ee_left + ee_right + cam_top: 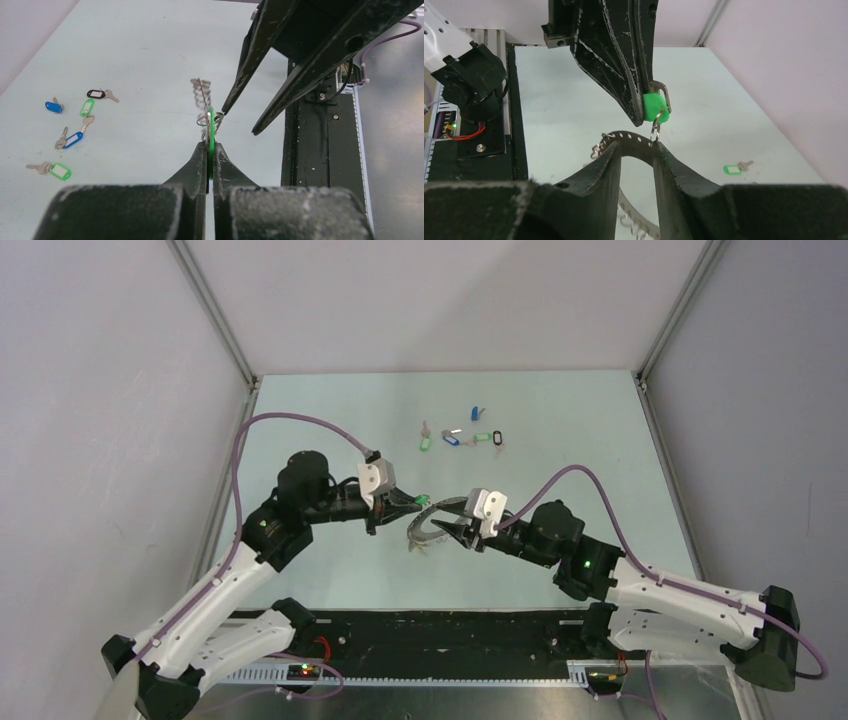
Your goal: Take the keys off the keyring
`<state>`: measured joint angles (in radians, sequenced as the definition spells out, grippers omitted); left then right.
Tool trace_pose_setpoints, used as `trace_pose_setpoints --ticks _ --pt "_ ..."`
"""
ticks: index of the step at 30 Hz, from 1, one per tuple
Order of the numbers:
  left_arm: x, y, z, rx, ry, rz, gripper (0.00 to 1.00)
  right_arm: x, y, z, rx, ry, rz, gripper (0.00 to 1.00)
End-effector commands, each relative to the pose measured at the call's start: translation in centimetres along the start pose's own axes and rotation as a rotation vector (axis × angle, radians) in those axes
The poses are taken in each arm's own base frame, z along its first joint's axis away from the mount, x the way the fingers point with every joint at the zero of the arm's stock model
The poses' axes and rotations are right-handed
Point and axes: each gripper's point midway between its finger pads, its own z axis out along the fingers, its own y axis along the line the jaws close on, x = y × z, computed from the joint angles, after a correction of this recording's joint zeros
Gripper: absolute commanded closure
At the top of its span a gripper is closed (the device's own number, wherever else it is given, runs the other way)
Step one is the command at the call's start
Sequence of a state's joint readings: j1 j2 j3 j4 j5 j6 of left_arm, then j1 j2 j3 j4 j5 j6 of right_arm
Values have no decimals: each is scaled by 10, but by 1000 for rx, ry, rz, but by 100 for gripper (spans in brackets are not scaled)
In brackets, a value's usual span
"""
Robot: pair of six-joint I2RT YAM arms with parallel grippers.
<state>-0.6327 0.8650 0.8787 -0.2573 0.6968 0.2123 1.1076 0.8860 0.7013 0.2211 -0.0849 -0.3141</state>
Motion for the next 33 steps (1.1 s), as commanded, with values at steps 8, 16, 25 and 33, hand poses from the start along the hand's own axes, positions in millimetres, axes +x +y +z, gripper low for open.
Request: trace_pose_setpoints --ticks 8,16,25,33 --pt "-21 -15 -5 72 -78 89 100 -22 -14 17 49 -102 -6 66" --pt "-23 -14 -6 64 -81 95 100 -19 -15 18 45 -93 -1 99" --pt "-21 9 -9 -78 -60 80 100 -24 -15 -3 41 -80 31 100" --pt "-19 1 -6 -20 -62 83 100 -42 -18 -13 40 -140 46 100"
